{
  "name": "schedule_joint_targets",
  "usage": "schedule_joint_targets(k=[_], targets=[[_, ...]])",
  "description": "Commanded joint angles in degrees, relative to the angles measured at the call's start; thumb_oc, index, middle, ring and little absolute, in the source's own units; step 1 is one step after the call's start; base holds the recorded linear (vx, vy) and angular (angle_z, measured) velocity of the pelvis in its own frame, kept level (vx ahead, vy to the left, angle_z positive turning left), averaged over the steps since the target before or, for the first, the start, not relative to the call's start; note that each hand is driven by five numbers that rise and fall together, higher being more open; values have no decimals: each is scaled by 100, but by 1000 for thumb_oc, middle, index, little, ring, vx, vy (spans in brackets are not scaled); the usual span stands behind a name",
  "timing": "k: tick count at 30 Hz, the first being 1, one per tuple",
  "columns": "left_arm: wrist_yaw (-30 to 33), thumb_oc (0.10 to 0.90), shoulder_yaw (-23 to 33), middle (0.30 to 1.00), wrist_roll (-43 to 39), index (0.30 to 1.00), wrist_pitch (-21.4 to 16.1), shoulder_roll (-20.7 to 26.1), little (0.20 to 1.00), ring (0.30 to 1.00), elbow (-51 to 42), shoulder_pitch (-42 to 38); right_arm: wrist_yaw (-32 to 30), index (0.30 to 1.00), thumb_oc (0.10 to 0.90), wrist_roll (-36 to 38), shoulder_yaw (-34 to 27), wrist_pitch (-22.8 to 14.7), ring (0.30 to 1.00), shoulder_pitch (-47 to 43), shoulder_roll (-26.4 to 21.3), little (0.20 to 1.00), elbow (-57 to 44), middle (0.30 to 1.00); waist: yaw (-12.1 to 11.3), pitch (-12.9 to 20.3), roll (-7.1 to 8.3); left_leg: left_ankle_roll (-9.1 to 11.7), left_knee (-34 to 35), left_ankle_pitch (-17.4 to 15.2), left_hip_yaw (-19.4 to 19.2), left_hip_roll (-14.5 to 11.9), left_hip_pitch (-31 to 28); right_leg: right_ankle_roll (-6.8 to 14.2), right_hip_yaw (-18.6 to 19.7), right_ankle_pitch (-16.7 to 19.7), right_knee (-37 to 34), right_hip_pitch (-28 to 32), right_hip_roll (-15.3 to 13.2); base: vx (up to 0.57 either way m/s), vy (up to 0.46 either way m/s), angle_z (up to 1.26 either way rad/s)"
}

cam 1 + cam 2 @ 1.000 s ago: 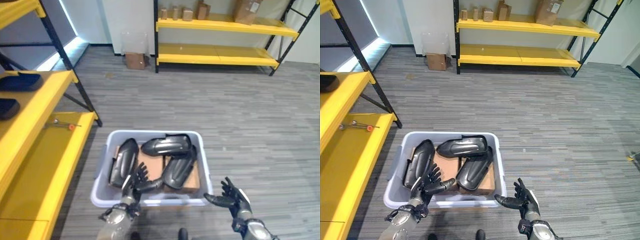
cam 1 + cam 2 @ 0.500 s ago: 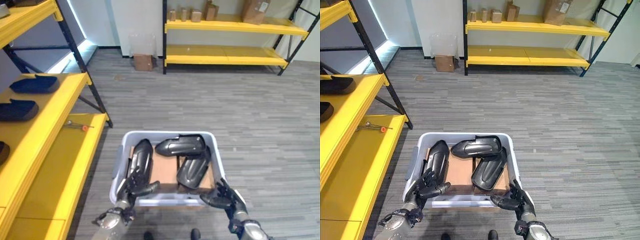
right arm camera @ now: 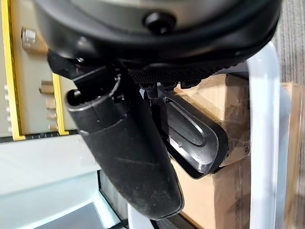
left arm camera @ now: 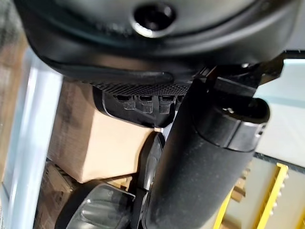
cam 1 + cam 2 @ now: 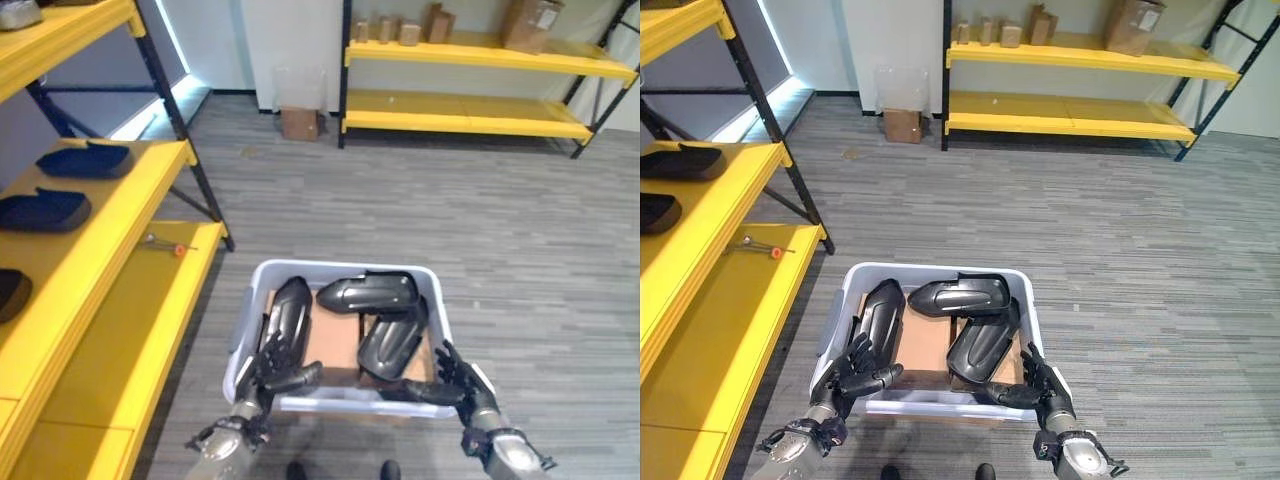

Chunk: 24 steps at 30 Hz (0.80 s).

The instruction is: Move parts from the plastic box to the shelf.

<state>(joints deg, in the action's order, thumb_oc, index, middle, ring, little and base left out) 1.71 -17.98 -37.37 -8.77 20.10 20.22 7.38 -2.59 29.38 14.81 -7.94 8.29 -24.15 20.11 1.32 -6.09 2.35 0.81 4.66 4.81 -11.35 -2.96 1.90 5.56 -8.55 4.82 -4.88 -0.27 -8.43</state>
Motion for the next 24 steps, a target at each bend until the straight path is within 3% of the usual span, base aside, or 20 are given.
schedule_joint_targets(k=[1, 10, 20, 21, 24], targets=[[-304, 900, -32, 1000, 139, 1000, -508, 246, 1000, 1000, -672, -584, -193, 1000, 900, -279, -359, -689, 1000, -983, -348, 1000, -417, 1000, -191, -274, 27, 228, 7, -91, -16, -357, -50, 367, -132, 106, 455, -388, -502, -90, -19, 15], [-223, 900, -445, 1000, 112, 1000, -574, 335, 1000, 1000, -847, -1154, -876, 1000, 900, -615, -492, -780, 1000, -2549, -1195, 1000, -83, 1000, -339, -1003, -106, 262, -152, 117, 193, -337, 786, 344, -219, 238, 588, -1083, -606, -123, -5, 11], [-119, 900, -659, 1000, 118, 1000, -622, 303, 1000, 1000, -920, -1563, -1239, 1000, 900, -1063, -336, -703, 1000, -3655, -1990, 1000, 357, 1000, -438, -1443, -203, 281, -260, 188, 298, -332, 1151, 320, -282, 261, 745, -1386, -658, -51, 7, 6], [-100, 900, -676, 1000, 148, 1000, -629, 292, 1000, 1000, -921, -1629, -1342, 1000, 900, -1492, -275, -636, 1000, -3929, -2364, 1000, 434, 1000, -466, -1558, -198, 294, -290, 176, 306, -343, 1191, 318, -316, 246, 795, -1425, -652, -29, 0, 7], [-94, 900, -684, 1000, 177, 1000, -662, 280, 1000, 1000, -908, -1714, -1487, 1000, 900, -1978, -189, -606, 1000, -4174, -2738, 1000, 517, 1000, -502, -1599, -188, 306, -289, 209, 321, -367, 1270, 320, -347, 264, 796, -1488, -646, -18, -3, 4]])
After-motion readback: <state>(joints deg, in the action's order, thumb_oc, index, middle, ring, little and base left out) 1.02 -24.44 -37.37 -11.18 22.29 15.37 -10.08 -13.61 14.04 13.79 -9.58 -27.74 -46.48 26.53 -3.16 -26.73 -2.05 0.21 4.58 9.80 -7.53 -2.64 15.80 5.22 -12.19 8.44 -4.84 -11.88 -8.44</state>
